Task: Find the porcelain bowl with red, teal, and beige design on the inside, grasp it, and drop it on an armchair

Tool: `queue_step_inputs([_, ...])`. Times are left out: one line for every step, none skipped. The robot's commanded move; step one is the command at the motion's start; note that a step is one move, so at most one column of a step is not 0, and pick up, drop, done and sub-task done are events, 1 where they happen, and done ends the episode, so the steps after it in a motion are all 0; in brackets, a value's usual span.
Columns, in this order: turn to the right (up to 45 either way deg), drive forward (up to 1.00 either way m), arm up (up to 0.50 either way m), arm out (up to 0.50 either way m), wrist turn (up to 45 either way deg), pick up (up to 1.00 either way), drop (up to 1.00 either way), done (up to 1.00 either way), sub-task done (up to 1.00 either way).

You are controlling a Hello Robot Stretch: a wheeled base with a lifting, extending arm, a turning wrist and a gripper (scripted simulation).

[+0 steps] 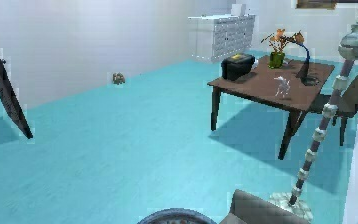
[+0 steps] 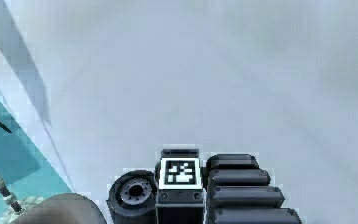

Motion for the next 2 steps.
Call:
queue_step_inputs([-3.0, 0.0, 0.0, 0.0, 0.0, 0.0, 0.0, 0.0, 0.0])
queue_step_inputs([0.0, 0.05, 0.0, 0.0, 0.0, 0.0, 0.0, 0.0, 0.0])
